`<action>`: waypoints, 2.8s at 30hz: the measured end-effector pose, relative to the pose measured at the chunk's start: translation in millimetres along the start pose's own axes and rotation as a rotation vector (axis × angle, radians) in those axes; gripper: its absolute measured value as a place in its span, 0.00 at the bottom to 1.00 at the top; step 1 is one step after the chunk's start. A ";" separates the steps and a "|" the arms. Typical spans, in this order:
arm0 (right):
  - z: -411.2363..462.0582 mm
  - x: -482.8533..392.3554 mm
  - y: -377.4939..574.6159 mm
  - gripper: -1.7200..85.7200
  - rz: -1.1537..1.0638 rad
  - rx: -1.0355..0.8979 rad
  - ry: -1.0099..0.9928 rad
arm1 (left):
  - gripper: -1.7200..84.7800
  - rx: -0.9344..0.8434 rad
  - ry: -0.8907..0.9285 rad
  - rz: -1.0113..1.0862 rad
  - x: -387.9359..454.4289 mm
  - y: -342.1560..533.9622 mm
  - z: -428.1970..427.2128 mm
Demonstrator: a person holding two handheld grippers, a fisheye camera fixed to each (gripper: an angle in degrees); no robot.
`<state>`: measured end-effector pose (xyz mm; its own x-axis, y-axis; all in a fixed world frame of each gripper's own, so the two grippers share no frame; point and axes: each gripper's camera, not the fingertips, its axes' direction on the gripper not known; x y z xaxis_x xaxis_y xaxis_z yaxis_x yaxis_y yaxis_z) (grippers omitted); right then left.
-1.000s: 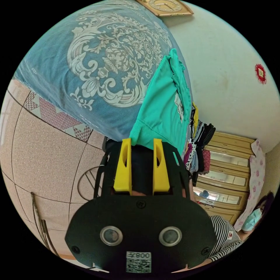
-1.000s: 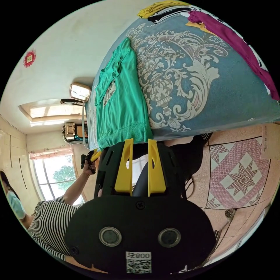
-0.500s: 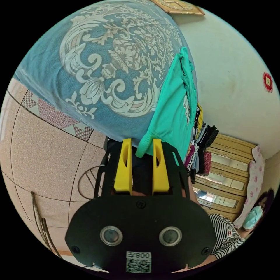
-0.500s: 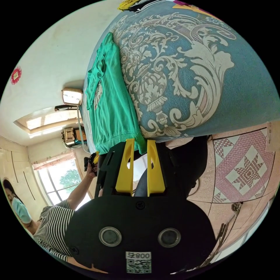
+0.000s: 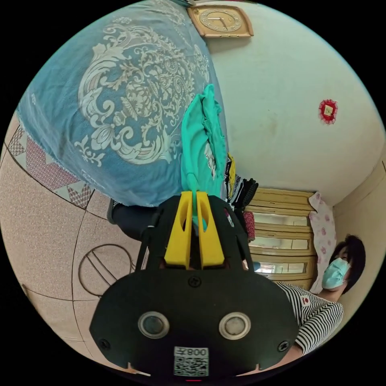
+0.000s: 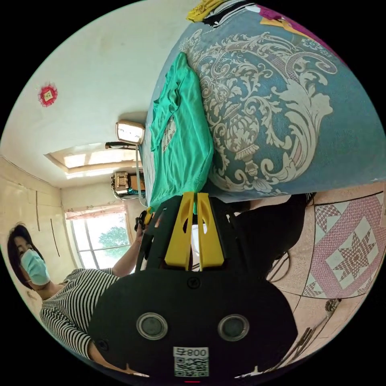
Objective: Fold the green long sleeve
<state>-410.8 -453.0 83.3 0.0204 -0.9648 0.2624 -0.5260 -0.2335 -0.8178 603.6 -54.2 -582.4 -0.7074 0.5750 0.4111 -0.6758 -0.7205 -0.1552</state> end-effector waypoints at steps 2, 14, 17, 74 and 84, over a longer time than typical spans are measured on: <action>-12.9 -2.7 10.1 0.03 -0.021 0.028 -0.048 | 0.04 0.008 0.024 0.032 3.6 5.7 -5.9; -83.3 -42.7 82.4 0.03 -0.231 0.156 -0.236 | 0.04 0.067 0.208 0.240 34.1 52.3 -38.1; -102.7 -46.5 108.0 0.03 -0.276 0.183 -0.259 | 0.04 0.078 0.252 0.283 36.1 69.8 -50.6; -125.9 85.2 -14.7 0.03 -0.193 0.257 -0.367 | 0.04 0.049 0.346 0.288 121.6 -58.8 -50.7; -83.8 73.2 -231.0 0.03 -0.193 0.208 -0.320 | 0.04 0.052 0.282 0.269 172.5 -204.4 6.1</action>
<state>-359.1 -459.4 334.3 0.3818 -0.8821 0.2759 -0.3043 -0.4018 -0.8637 621.0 190.0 -474.3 -0.8921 0.4413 0.0974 -0.4518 -0.8748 -0.1750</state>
